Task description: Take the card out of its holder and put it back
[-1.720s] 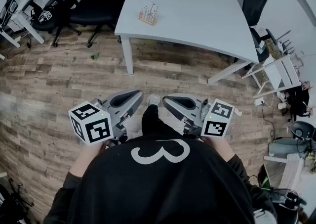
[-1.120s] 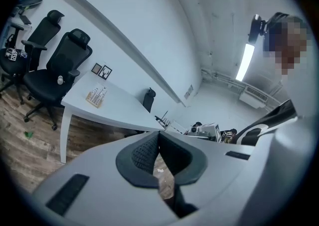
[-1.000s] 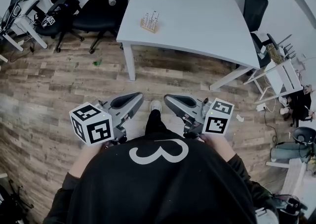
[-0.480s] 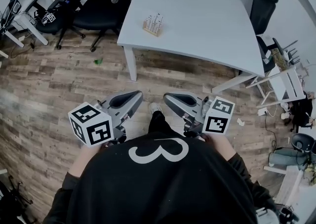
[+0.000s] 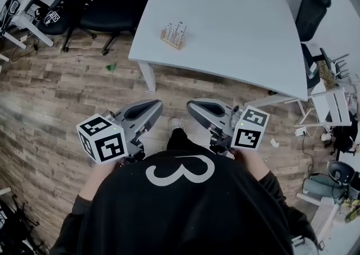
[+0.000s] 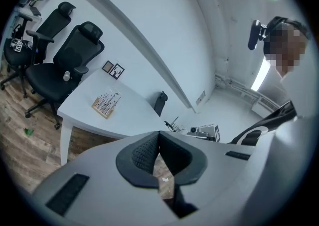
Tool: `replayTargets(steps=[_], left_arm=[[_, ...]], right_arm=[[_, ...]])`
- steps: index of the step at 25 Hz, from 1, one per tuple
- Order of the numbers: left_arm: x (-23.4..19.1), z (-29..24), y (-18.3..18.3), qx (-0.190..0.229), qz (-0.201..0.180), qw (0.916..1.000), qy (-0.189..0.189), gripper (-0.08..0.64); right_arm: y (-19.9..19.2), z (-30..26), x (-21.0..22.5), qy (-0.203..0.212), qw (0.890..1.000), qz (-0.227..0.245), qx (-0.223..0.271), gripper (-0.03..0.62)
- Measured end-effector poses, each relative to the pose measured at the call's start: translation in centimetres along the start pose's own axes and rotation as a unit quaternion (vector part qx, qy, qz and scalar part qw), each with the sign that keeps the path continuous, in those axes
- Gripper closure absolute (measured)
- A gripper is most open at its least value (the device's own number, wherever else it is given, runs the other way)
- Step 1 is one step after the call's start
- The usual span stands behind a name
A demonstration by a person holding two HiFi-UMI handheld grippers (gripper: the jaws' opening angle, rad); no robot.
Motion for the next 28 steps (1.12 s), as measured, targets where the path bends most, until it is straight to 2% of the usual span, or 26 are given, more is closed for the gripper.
replayTargets(steps=[12,17,24,28], left_arm=[[-4.5,-6.6,4.3,0.007,0.011,0.9991,0.041,0.546],[-5.8,-8.3,5.8,0.014,0.015,0.9982,0.057,0.546],[-7.0,-10.1,7.3,0.026,0.015,0.9959,0.085,0.546],[-7.6,-10.8,7.8,0.029,0.018,0.9943,0.101,0.546]], right_arm=[[6.3,-2.3,8.9,-0.021,0.999,0.032,-0.006,0.583],[9.1,-3.4,12.0,-0.037,0.998,0.047,0.011,0.583],[11.0,-4.9,15.4,-0.063,0.992,0.106,-0.008,0.581],[11.3,-6.1,17.3,-0.066,0.991,0.117,-0.027,0.580]])
Point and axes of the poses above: the fingertips, and each gripper's own axes: z backward along the fingers, x to its right, y out of its top, the point moved 10 cm from there along z, backward along the fingers, and after that the axes turned 6 degrees about x, right-handed, at the moved point
